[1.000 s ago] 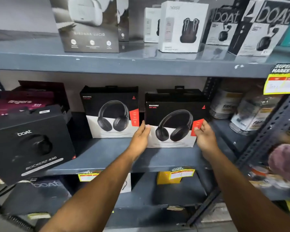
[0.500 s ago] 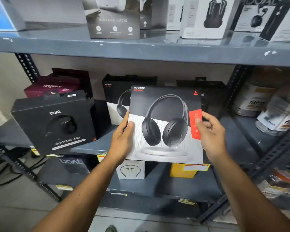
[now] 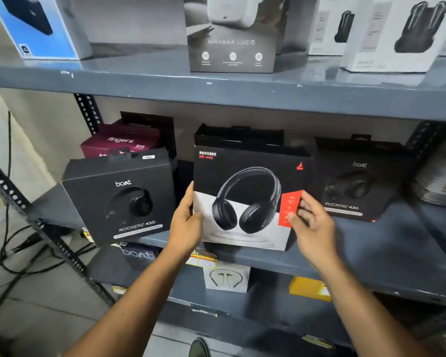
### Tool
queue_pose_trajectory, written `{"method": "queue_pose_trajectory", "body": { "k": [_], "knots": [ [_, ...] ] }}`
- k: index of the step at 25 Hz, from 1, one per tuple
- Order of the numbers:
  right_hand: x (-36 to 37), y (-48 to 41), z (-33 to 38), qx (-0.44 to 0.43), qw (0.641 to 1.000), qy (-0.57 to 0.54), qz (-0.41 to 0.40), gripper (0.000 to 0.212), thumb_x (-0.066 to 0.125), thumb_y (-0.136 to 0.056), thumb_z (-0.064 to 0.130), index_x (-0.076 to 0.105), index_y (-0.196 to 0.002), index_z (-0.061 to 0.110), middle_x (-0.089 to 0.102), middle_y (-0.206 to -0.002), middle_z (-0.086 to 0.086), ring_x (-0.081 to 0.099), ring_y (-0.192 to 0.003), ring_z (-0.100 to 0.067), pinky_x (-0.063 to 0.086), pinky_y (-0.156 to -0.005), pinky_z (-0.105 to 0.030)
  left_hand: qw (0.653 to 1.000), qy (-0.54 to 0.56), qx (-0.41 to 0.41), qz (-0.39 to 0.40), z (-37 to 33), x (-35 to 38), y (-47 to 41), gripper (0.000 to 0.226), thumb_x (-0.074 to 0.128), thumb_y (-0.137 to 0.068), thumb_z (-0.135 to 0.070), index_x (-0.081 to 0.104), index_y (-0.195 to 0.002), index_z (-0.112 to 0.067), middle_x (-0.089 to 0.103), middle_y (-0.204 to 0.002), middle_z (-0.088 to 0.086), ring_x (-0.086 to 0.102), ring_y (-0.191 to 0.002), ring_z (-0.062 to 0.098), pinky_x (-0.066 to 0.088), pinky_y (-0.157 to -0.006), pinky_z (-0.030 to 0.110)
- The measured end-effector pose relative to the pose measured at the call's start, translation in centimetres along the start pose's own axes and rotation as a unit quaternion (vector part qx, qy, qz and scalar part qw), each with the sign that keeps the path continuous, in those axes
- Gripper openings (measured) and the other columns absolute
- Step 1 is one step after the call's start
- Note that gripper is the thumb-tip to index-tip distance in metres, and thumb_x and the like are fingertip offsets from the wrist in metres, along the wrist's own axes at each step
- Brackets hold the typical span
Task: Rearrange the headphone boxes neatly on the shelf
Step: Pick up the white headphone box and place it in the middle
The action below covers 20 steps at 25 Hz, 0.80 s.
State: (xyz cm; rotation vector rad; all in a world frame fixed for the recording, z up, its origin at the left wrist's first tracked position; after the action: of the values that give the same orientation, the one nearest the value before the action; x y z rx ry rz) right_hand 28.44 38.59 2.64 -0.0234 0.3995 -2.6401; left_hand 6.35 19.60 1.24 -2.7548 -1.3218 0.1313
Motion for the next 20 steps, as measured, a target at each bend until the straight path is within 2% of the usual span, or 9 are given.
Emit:
{"method": "queue_pose_trajectory", "body": {
  "k": [3,6,8,11,13,15,17,18,20],
  "knots": [
    [2.6,-0.8,-1.5,-0.004,1.0,0.004,0.017,0.069,0.06,-0.084,-0.008,0.058,-0.11,0.056,0.066,-0.117,0.009,0.063,-0.093,0.006,0.05,-0.076,-0.011,1.0,0.017,-0.021,-0.006,2.2,-0.5,-1.8,0.09,0.033,-0.079,0.019,0.033,-0.149,-0.036,0.047,-0.151,-0.013,0.042,-0.14,0.006,0.03,-0.119,0.036],
    [4.5,-2.2,-2.5,0.0,1.0,0.011,0.016,0.067,0.061,-0.084,-0.006,0.054,-0.115,0.053,0.059,-0.13,-0.005,0.061,-0.111,-0.007,0.051,-0.088,-0.018,0.997,0.033,-0.062,-0.032,4.7,-1.2,-4.3,0.09,0.037,-0.08,0.016,0.018,-0.155,-0.032,0.028,-0.163,-0.006,0.027,-0.149,0.013,0.022,-0.123,0.044],
    [5.0,-2.7,-2.9,0.002,1.0,0.013,-0.005,0.066,0.062,-0.084,-0.005,0.051,-0.115,0.052,0.058,-0.132,-0.008,0.06,-0.114,-0.01,0.052,-0.09,-0.019,0.997,0.043,-0.062,-0.031,5.5,-0.9,-5.4,0.089,0.039,-0.077,0.011,0.022,-0.154,-0.03,0.03,-0.162,-0.003,0.028,-0.149,0.016,0.023,-0.122,0.047],
    [5.3,-2.9,-3.0,-0.001,0.999,0.004,-0.034,0.063,0.061,-0.084,-0.006,0.052,-0.116,0.048,0.057,-0.132,-0.011,0.059,-0.114,-0.009,0.051,-0.092,-0.017,0.998,0.038,-0.055,-0.021,6.1,-0.7,-6.5,0.09,0.043,-0.071,0.003,0.025,-0.152,-0.033,0.038,-0.158,-0.002,0.036,-0.145,0.018,0.028,-0.12,0.048],
    [5.4,-2.4,-3.2,-0.002,0.999,-0.002,-0.044,0.062,0.061,-0.084,-0.006,0.052,-0.119,0.044,0.055,-0.133,-0.011,0.057,-0.12,-0.015,0.05,-0.098,-0.022,0.998,0.036,-0.041,-0.008,6.0,-0.6,-6.7,0.088,0.044,-0.075,0.005,0.026,-0.153,-0.031,0.041,-0.157,-0.004,0.042,-0.142,0.015,0.032,-0.118,0.046],
    [5.1,-1.2,-2.7,-0.03,0.995,0.042,-0.084,0.058,0.064,-0.082,-0.003,0.051,-0.125,0.033,0.051,-0.132,-0.004,0.055,-0.12,-0.017,0.047,-0.103,-0.029,0.999,0.035,-0.012,-0.001,5.6,-0.6,-5.7,0.086,0.046,-0.079,0.009,0.029,-0.152,-0.032,0.041,-0.155,-0.01,0.043,-0.139,0.005,0.035,-0.116,0.033],
    [5.8,0.9,-0.7,-0.128,0.974,0.139,-0.124,0.052,0.066,-0.079,0.011,0.05,-0.127,0.023,0.043,-0.125,0.008,0.051,-0.114,-0.018,0.04,-0.103,-0.024,0.999,0.014,0.026,-0.029,5.9,-1.7,-2.8,0.073,0.052,-0.079,0.001,0.044,-0.137,-0.042,0.05,-0.143,-0.015,0.05,-0.129,-0.004,0.04,-0.103,0.014],
    [6.8,2.0,0.2,-0.176,0.966,0.157,-0.111,0.046,0.065,-0.079,0.018,0.051,-0.124,0.02,0.041,-0.12,0.01,0.051,-0.112,-0.017,0.039,-0.101,-0.021,0.997,-0.022,0.057,-0.052,6.0,-2.8,-0.6,0.058,0.056,-0.08,-0.006,0.053,-0.123,-0.045,0.059,-0.131,-0.013,0.058,-0.119,0.001,0.046,-0.093,0.012],
    [10.2,3.1,1.1,-0.217,0.966,0.142,-0.003,0.034,0.06,-0.082,0.023,0.056,-0.116,0.022,0.047,-0.113,0.012,0.053,-0.11,-0.009,0.042,-0.097,-0.022,0.982,-0.109,0.129,-0.084,6.1,-5.1,4.2,0.025,0.061,-0.081,-0.02,0.059,-0.097,-0.038,0.065,-0.103,-0.009,0.065,-0.094,0.013,0.053,-0.077,0.027]
  ]
}}
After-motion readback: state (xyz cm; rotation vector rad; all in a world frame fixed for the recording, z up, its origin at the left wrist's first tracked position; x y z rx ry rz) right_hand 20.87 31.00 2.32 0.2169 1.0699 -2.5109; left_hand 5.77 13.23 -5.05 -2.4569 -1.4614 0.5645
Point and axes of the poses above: each hand's wrist, its own y-axis away from the middle knuckle, its own x-axis out of the palm, z = x × y, the point moved 9 cm from there along -y, towards the middle knuckle
